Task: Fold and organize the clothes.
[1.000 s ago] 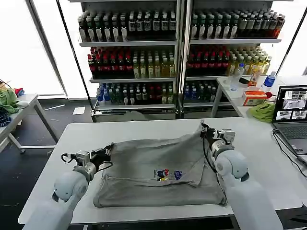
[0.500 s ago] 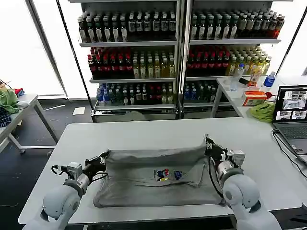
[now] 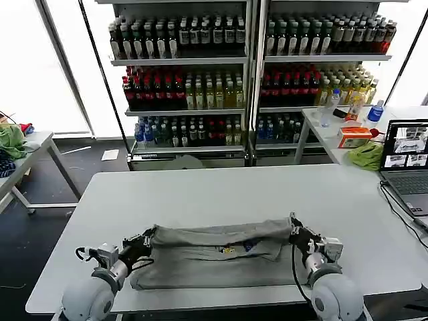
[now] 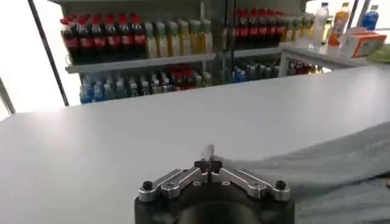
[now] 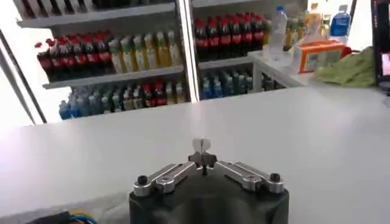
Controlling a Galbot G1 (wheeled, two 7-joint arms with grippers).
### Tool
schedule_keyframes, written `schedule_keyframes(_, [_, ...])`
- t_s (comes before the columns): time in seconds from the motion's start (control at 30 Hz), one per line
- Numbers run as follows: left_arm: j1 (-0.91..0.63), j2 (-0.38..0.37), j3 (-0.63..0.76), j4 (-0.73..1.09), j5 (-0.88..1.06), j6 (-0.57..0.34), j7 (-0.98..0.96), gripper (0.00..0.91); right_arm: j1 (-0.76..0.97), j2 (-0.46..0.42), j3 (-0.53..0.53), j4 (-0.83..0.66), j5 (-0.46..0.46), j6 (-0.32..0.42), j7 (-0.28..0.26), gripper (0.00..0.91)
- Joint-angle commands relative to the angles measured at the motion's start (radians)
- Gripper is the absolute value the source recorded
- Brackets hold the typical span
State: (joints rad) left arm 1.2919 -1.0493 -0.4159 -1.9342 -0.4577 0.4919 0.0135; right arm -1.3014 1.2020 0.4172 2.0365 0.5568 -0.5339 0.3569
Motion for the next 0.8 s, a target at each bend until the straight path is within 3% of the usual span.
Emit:
schedule_keyframes(0.03, [0.029,-0.009,0.006,0.012,0.018,-0.003,0.007,0.01,-0.078,0.015,-0.003,-0.048,-0.046,0.021,0.006,0.0])
schedule_keyframes(0.8, [0.067,-0.012,-0.024,-0.019,0.039,-0.002,0.006,0.01,-0.088,0.015,0.006,-0.053,-0.074,0.032,0.04,0.0])
